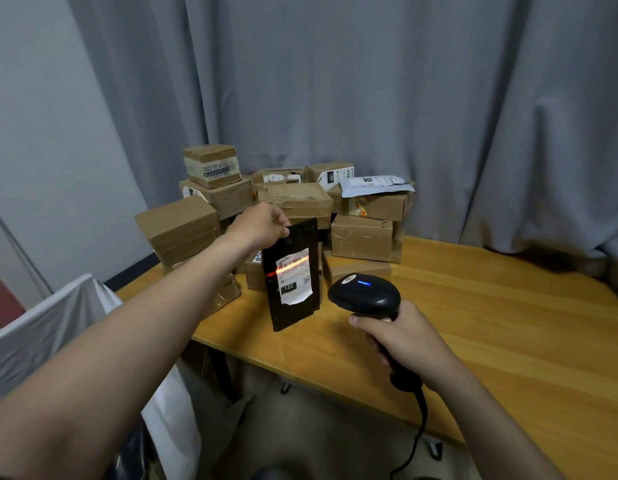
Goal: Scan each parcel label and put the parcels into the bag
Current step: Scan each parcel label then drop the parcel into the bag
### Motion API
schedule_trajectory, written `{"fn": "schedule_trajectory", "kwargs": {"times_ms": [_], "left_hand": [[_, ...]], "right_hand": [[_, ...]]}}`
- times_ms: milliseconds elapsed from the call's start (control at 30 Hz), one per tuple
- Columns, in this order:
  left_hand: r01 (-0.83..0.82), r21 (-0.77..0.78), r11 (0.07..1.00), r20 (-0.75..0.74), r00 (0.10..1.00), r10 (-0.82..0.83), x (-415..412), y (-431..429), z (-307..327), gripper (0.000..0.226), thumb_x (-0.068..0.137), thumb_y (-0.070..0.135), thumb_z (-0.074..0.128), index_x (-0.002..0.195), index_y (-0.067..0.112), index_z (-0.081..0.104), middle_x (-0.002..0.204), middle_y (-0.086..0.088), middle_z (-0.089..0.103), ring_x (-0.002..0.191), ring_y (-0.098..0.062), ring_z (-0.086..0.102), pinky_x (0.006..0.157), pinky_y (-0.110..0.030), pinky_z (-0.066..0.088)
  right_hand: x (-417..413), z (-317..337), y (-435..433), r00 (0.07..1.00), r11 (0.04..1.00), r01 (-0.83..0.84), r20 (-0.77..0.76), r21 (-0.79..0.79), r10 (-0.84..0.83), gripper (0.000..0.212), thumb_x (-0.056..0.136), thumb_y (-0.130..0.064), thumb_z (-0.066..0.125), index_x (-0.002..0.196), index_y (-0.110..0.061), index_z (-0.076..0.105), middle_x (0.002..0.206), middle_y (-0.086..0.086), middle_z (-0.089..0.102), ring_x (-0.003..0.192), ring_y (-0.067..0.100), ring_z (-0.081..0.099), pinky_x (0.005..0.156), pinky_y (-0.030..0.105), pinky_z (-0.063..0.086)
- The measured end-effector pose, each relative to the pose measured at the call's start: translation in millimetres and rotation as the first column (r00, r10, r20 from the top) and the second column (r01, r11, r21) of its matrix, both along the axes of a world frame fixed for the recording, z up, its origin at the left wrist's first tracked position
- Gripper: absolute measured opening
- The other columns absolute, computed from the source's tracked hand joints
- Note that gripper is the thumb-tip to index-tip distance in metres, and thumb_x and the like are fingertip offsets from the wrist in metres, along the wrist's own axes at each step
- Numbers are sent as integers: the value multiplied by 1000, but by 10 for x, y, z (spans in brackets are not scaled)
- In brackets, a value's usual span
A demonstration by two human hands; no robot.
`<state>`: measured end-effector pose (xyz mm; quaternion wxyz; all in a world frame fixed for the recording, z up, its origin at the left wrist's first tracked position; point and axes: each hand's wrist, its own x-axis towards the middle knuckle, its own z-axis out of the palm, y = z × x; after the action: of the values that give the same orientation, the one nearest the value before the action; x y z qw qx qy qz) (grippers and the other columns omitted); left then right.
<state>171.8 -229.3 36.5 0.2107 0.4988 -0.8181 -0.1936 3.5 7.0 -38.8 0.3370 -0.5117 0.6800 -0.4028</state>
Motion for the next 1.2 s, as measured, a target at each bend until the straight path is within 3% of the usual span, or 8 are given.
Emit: {"fn": "schedule_trajectory", "kwargs": {"times_ms": [267,500,833,1200], "left_hand": [[-34,49,998,-66,997,37,75,-15,-45,10,98,21,67,92,28,70,98,7,71,99,-13,65,90,-38,52],[-37,71,997,-95,994,43,84,-7,-46,13,99,20,66,89,27,69,92,8,70,92,-8,63,83,-33,47],[-22,102,995,-115,993,34,111,-31,-65,9,99,21,67,92,26,72,97,5,73,99,-13,67,92,-40,54],[-11,113,994,-107,994,23,154,-28,-71,8,98,25,69,93,25,75,96,4,74,96,-12,67,88,-38,55]], "right_hand": [[25,0,30,999,1000,-3,40,0,3,41,99,-32,68,65,-10,62,54,7,56,45,17,53,52,27,48],[38,14,35,998,1000,-8,67,4,8,39,99,-32,69,68,-8,63,56,8,56,45,19,52,51,28,47],[40,28,41,998,1000,-4,60,10,3,41,99,-32,69,66,-10,62,53,7,54,44,18,51,50,27,47],[39,27,50,997,1000,7,80,1,-7,40,99,-33,69,68,-8,63,57,9,56,44,19,51,50,27,47]]}}
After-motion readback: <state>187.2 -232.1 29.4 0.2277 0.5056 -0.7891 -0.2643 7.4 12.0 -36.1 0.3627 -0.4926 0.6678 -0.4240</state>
